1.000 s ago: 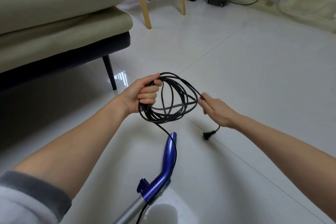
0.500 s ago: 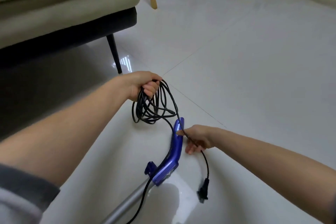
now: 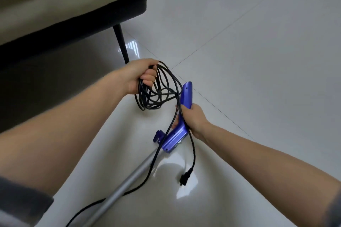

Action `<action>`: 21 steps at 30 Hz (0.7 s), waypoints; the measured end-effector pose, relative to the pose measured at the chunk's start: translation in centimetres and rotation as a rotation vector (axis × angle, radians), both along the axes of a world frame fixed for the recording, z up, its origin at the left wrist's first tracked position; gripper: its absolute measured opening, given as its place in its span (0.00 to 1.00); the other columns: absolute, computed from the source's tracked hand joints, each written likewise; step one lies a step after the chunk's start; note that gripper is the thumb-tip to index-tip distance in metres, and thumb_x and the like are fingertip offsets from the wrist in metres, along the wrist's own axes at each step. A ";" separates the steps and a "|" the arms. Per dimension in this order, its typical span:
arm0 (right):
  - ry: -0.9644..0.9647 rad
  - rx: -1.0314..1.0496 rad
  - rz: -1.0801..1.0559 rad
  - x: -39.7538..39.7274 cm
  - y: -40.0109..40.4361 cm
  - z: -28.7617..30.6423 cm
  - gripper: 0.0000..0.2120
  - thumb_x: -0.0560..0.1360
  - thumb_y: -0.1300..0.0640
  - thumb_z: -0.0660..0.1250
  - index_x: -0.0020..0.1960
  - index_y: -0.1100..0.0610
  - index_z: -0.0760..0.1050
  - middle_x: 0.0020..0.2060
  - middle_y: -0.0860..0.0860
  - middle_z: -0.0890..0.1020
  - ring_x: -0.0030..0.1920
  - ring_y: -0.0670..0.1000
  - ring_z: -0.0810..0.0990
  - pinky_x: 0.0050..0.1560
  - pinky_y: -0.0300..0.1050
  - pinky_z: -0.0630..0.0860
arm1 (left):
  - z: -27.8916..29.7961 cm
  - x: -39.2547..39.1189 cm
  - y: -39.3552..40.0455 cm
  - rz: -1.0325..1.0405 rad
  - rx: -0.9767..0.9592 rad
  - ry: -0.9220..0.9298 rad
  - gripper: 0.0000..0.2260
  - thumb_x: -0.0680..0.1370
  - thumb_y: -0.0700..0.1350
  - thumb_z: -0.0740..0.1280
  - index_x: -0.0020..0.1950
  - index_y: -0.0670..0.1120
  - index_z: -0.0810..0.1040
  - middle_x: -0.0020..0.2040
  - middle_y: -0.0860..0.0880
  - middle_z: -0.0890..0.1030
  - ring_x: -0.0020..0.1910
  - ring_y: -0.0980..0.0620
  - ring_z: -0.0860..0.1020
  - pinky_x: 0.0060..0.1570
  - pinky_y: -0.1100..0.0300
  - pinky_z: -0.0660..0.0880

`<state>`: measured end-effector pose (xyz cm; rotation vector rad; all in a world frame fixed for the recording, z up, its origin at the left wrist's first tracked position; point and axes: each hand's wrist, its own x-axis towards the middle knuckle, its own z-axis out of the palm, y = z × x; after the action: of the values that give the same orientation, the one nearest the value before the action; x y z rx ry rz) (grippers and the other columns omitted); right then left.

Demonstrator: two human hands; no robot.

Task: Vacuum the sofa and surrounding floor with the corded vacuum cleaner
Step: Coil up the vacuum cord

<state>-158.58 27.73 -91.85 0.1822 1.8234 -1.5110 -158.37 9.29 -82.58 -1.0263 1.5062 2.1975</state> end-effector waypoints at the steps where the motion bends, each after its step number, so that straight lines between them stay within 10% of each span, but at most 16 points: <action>1: 0.058 0.008 -0.012 -0.9 -0.2 1.3 0.03 0.79 0.62 0.59 0.50 0.63 0.68 0.27 0.59 0.74 0.23 0.55 0.76 0.29 0.48 0.79 | 1.2 0.3 -0.4 0.023 -0.008 0.015 0.15 0.83 0.46 0.58 0.36 0.48 0.65 0.19 0.55 0.58 0.15 0.60 0.56 0.14 0.69 0.54; 21: 0.222 0.140 0.132 -1.6 -0.3 52.1 0.13 0.80 0.55 0.62 0.60 0.57 0.62 0.40 0.56 0.75 0.34 0.52 0.77 0.38 0.48 0.79 | 46.7 5.2 -2.1 0.004 -0.080 -0.045 0.14 0.83 0.48 0.57 0.37 0.49 0.63 0.20 0.55 0.57 0.16 0.58 0.54 0.16 0.68 0.53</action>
<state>-160.13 27.47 -39.75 -0.0408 2.0748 -1.3566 -153.14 7.20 -35.86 -1.0962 1.5852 2.1176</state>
